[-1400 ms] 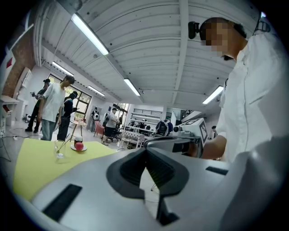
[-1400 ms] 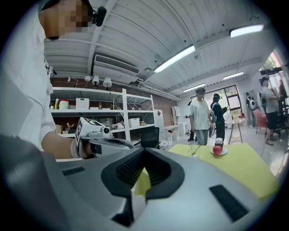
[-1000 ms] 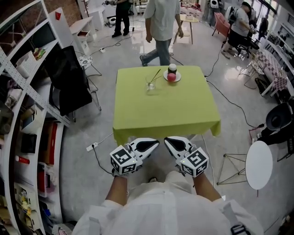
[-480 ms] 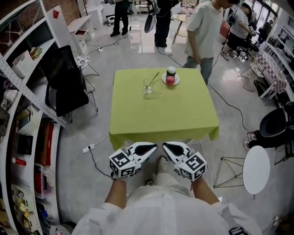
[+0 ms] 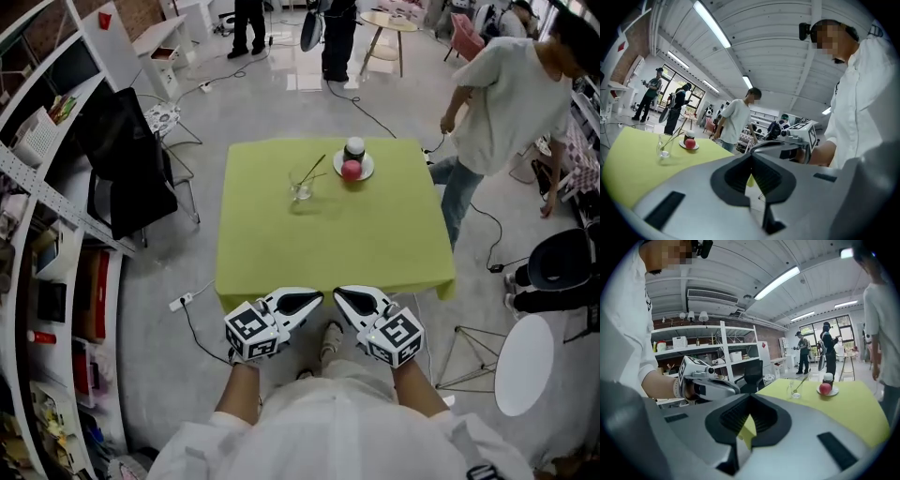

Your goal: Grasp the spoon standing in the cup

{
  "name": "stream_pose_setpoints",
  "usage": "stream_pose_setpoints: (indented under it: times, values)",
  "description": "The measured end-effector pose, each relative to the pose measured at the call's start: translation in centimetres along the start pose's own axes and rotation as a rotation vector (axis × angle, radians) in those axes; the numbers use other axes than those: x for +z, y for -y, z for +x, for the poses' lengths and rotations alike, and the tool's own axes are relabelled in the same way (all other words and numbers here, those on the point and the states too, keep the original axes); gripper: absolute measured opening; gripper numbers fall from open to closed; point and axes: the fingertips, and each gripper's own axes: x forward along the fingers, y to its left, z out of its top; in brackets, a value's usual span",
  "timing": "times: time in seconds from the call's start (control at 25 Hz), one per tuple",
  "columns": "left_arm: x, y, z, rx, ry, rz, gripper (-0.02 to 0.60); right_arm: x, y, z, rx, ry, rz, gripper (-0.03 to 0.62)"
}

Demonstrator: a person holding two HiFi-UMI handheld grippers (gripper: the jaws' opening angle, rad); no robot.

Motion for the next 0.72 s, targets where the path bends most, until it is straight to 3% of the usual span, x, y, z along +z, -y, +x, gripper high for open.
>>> stream_pose_setpoints:
  times: [0.48, 0.72]
  values:
    - [2.2, -5.1, 6.6, -0.008, -0.048, 0.015, 0.003, 2.3, 8.2, 1.5, 0.023, 0.026, 0.001, 0.005]
    - [3.2, -6.6, 7.1, 0.012, -0.042, 0.027, 0.003, 3.6, 9.4, 2.4, 0.037, 0.04, -0.021, 0.005]
